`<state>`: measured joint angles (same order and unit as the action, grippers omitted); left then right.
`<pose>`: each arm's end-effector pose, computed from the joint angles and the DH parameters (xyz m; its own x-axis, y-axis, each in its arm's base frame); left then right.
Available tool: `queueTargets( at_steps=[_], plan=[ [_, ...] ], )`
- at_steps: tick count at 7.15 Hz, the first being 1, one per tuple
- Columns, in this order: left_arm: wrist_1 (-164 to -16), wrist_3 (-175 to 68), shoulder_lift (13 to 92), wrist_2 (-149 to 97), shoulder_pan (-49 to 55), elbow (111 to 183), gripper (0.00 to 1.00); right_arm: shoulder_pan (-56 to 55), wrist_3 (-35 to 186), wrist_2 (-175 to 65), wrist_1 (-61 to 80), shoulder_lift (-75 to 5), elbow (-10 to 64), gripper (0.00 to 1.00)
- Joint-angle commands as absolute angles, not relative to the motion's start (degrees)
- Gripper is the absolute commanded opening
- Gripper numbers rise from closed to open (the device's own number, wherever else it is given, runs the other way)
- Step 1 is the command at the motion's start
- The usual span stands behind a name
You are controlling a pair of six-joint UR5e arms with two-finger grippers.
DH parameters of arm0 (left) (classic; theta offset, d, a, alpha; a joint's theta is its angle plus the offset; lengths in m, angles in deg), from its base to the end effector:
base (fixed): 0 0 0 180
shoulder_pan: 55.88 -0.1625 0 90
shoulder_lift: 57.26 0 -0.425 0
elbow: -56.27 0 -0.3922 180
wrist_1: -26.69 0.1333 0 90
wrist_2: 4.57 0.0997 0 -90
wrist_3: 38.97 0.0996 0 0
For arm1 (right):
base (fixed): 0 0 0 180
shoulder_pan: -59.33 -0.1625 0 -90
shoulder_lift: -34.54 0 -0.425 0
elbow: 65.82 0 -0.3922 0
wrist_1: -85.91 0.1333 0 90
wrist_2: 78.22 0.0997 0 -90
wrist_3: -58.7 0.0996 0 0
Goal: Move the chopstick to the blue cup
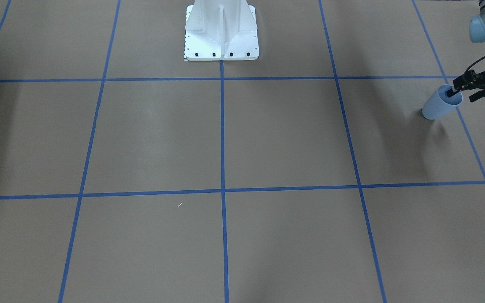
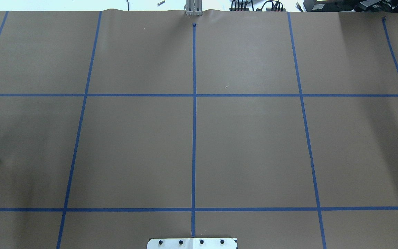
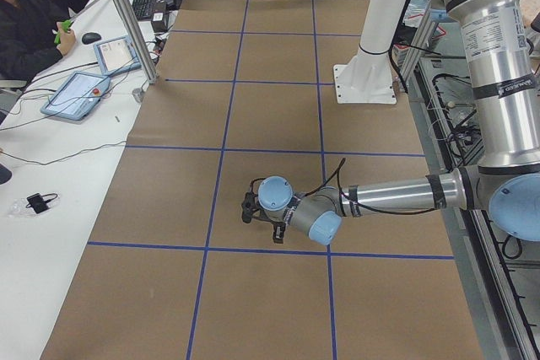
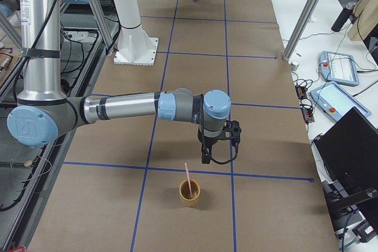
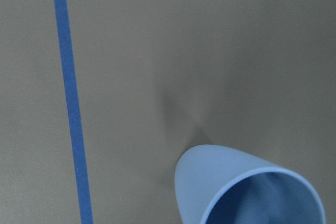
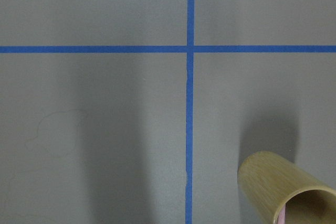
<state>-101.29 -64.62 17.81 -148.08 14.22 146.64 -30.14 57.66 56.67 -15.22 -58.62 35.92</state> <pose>0.0810 -0.3803 0.6865 0.5412 0.0798 -0.8371 -0.0866 0.9955 0.0390 0.0587 -0.4614 0.6033 0.7084 0.0067 0.7057 0.0221 0.9993 -0.0317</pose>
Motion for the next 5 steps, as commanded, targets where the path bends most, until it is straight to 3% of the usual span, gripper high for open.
queueTargets(
  at_steps=[1,2,5],
  plan=[
    [-101.36,-65.51,18.33,-148.27,14.26,146.53,0.11,-30.14,57.56,56.70,-15.25,-58.62,35.87,1.00],
    [-101.37,-65.60,18.15,-148.35,14.17,146.80,0.00,-30.14,57.56,56.70,-15.25,-58.62,35.87,1.00],
    [-101.10,-77.14,17.54,-148.71,14.70,155.02,0.00,-30.14,57.47,56.78,-15.25,-58.62,35.96,1.00]
  ],
)
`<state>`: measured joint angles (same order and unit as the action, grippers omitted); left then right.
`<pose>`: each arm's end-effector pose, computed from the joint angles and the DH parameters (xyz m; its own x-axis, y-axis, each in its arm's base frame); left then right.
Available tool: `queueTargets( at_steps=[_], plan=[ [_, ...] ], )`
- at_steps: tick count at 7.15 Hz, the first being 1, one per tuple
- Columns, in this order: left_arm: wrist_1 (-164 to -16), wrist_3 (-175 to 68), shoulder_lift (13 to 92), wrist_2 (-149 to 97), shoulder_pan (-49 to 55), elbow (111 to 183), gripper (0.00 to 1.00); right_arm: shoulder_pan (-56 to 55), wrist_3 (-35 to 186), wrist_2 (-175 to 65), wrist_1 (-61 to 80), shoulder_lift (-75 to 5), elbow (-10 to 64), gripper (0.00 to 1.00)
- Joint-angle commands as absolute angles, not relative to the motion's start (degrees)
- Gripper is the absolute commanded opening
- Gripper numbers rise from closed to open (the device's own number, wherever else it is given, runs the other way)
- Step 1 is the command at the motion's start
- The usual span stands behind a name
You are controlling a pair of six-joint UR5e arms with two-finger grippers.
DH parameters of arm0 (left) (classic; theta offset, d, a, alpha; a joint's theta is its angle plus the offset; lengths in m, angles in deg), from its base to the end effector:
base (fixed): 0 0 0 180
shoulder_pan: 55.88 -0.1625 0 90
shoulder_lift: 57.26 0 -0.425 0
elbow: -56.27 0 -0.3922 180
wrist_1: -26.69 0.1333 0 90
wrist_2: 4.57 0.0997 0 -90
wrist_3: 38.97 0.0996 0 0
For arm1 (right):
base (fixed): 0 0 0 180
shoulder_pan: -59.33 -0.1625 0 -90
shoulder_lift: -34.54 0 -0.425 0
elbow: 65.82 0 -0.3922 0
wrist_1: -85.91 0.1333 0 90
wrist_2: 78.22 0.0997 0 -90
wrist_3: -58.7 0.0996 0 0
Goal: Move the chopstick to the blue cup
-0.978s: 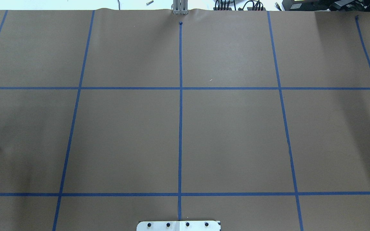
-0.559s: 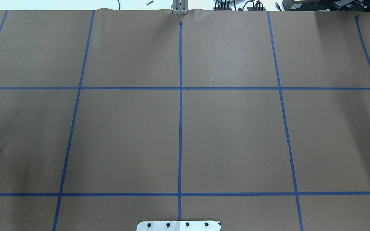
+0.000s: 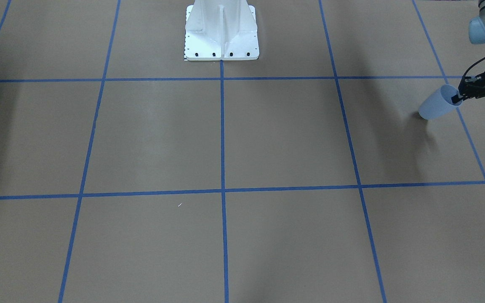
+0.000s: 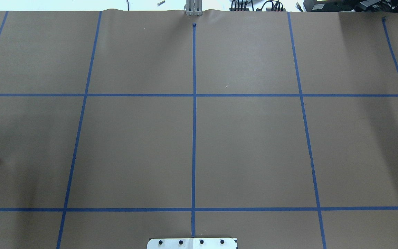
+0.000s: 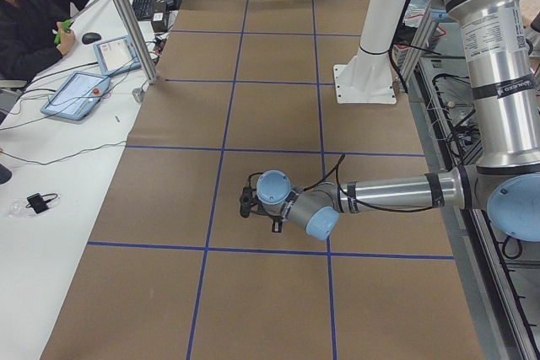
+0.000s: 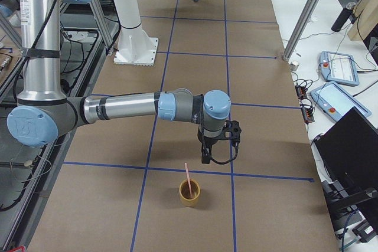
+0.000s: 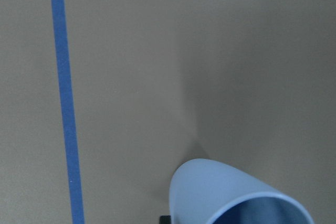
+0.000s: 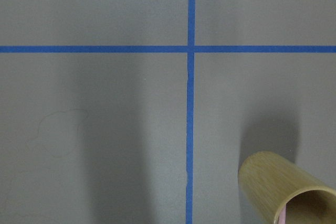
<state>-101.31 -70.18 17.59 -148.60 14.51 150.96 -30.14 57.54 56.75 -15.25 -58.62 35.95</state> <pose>0.0813 -0.3851 0.6497 0.5200 0.0373 -0.8533 -0.0329 0.9992 0.0236 0.0586 -0.4614 0.6030 0.7074 0.0047 0.7068 0.0236 0.9993 -0.0302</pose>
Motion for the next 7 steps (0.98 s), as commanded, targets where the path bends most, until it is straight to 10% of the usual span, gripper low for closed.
queueTargets(
  at_steps=[1,7],
  plan=[
    [-99.88,-79.38,18.41,-152.10,14.78,158.02,0.00,-30.14,57.38,56.78,-15.16,-58.62,35.78,1.00],
    [-60.69,-99.37,63.62,-142.10,2.82,158.85,0.00,-30.14,57.56,59.14,-15.25,-58.45,36.66,1.00]
  ],
)
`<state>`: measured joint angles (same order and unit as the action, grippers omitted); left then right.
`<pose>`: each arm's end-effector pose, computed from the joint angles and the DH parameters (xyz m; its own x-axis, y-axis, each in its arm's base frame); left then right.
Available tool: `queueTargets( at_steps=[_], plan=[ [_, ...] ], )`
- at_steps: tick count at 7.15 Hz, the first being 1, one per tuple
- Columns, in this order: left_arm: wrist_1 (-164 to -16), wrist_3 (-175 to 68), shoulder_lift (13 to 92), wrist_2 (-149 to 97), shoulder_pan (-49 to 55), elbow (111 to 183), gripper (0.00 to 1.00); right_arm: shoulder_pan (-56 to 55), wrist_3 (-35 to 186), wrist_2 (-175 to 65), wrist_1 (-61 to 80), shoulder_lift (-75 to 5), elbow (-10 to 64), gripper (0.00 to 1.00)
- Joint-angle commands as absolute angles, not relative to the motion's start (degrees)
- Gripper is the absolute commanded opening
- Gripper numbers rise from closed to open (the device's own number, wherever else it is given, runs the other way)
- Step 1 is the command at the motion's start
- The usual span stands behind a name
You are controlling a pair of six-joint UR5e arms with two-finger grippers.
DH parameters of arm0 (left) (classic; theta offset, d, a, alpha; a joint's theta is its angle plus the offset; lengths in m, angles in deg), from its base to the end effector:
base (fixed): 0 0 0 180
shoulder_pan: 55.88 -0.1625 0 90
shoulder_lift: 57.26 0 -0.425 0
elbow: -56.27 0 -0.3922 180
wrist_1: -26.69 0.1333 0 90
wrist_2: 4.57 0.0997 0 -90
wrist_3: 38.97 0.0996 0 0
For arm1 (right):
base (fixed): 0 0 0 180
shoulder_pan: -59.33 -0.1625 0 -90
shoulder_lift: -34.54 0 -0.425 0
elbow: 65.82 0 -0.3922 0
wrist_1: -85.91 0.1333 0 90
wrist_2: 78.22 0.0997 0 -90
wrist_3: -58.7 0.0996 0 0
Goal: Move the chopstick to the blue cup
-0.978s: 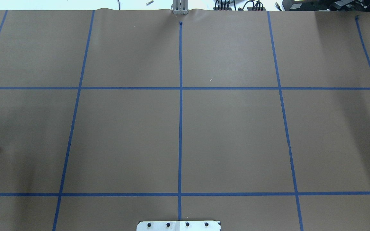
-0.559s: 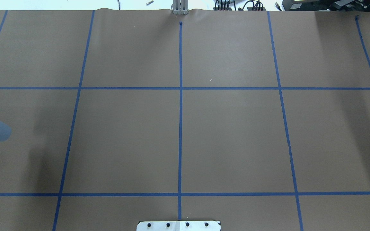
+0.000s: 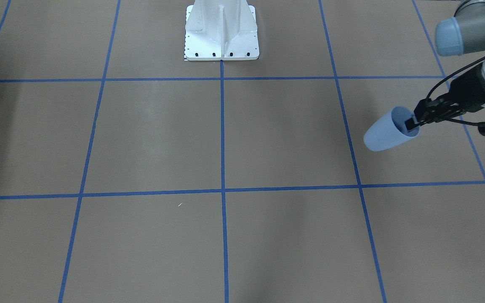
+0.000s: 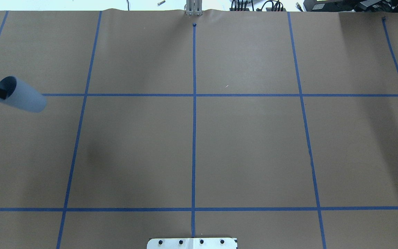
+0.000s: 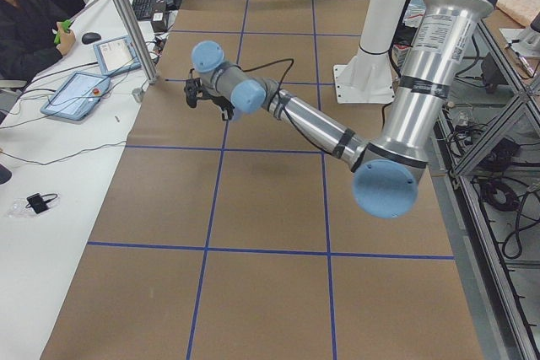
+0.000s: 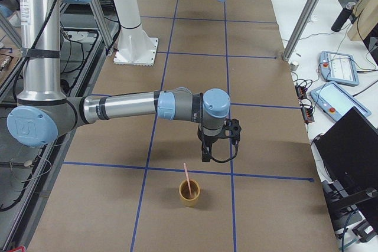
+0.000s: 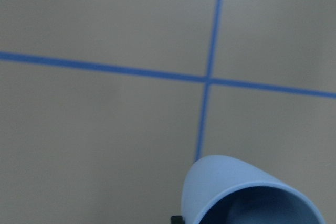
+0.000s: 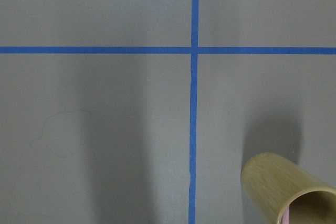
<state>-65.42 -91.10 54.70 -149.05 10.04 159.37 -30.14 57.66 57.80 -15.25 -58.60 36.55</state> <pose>0.1948 -0.5640 0.3172 0.4591 -0.1532 -0.8751 0.0608 0.9881 -0.1411 0.0574 -0.4617 0.5964 0.6943 -0.0003 0.7197 0.0219 0.9995 -0.0206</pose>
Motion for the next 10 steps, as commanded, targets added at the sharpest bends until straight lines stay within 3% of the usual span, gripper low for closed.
queueTargets(
  at_steps=[1,3,6,10],
  plan=[
    [-61.02,-106.32,68.29,-135.68,-4.56,156.06,0.00,-30.14,57.73,59.51,-15.25,-58.27,36.75,1.00],
    [-62.77,-114.00,79.37,-130.80,-10.85,145.96,0.00,-29.79,58.00,60.04,-15.51,-57.57,36.66,1.00],
    [-68.93,-117.81,83.09,-126.49,-14.99,138.56,0.00,-29.96,57.21,58.02,-15.16,-56.77,36.92,1.00],
    [-68.50,-117.46,83.90,-124.62,-17.38,136.08,0.00,-29.96,57.99,58.10,-15.16,-56.78,37.54,1.00]
  ],
)
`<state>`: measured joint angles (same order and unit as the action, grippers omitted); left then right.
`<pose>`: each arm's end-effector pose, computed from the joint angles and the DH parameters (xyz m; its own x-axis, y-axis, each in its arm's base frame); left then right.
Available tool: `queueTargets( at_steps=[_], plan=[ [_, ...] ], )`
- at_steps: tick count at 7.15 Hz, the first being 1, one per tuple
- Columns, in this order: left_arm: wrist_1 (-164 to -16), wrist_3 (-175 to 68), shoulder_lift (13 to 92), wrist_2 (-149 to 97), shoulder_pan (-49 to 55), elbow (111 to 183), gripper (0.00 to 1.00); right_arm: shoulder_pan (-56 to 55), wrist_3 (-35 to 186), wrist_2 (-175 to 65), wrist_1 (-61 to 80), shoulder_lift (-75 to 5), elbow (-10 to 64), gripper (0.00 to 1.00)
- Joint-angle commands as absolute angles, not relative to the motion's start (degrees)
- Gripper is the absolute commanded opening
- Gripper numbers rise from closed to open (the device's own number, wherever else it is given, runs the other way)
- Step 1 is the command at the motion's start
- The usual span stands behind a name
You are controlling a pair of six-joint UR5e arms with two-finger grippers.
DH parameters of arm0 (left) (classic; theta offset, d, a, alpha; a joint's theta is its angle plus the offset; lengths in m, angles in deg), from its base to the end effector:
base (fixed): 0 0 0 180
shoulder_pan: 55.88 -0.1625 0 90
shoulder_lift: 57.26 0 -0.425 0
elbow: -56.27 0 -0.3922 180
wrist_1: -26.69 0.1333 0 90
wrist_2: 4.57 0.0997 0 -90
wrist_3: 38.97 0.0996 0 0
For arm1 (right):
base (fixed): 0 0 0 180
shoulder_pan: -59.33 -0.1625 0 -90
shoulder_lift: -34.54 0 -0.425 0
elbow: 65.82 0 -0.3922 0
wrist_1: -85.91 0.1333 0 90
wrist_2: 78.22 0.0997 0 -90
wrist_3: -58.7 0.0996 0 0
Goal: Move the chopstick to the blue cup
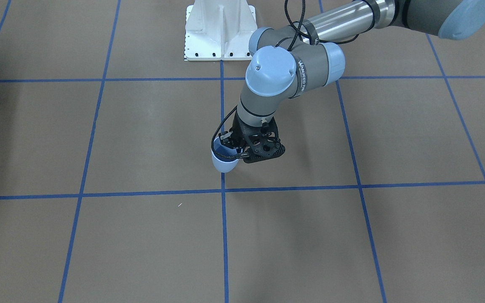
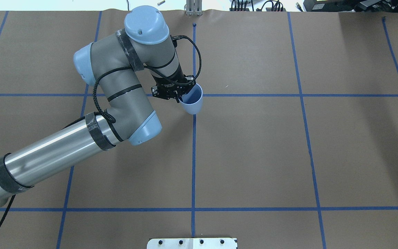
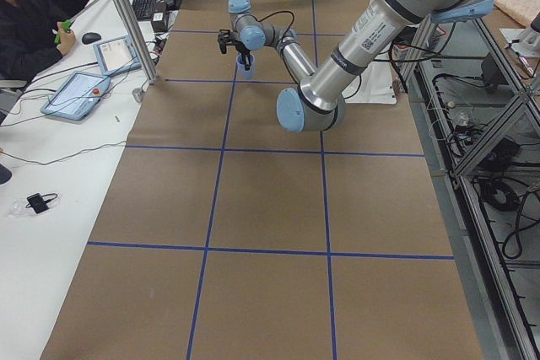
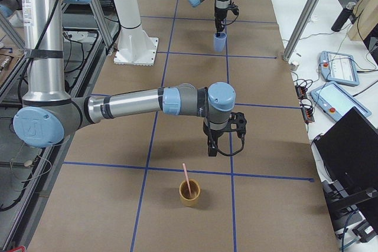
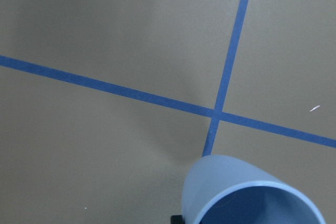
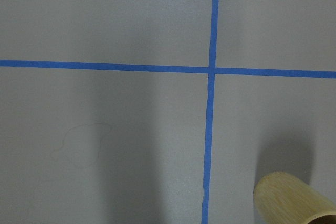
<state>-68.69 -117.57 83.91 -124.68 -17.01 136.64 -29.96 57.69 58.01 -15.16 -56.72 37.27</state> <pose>0.5360 -0.5391 0.1549 0.5722 -0.2416 -0.7837 0.1474 0.9704 -0.1915 0.0555 -0.4759 0.5746 0.6913 -0.0358 0.7217 0.0246 0.9994 0.0260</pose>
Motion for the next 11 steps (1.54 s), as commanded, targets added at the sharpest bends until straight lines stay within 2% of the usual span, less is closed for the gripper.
queueTargets(
  at_steps=[1,2,3,4,5,7,11],
  plan=[
    [-68.58,-117.20,83.90,-124.62,-17.82,135.82,0.00,-29.96,58.08,58.02,-15.16,-56.69,37.45,1.00],
    [-68.84,-117.20,83.90,-124.62,-18.08,135.46,0.22,-29.96,58.09,58.01,-15.25,-56.51,37.54,1.00],
    [-68.76,-117.20,83.98,-124.62,-18.26,135.29,0.24,-29.96,58.09,58.54,-15.33,-56.43,37.37,1.00],
    [-68.76,-117.20,83.98,-124.62,-18.17,135.37,0.55,-29.96,58.00,58.80,-15.34,-56.08,37.10,1.00],
    [-68.76,-117.20,83.98,-124.10,-18.17,136.16,0.98,-29.96,57.48,58.81,-15.34,-55.99,37.27,1.00],
    [-67.88,-117.11,81.80,-124.44,-15.82,143.42,0.98,-31.01,54.68,58.54,-15.51,-55.63,37.19,1.00],
    [-67.88,-114.21,80.29,-126.12,-12.02,145.30,0.98,-34.18,55.95,58.54,-15.95,-60.90,34.12,1.00]
  ],
)
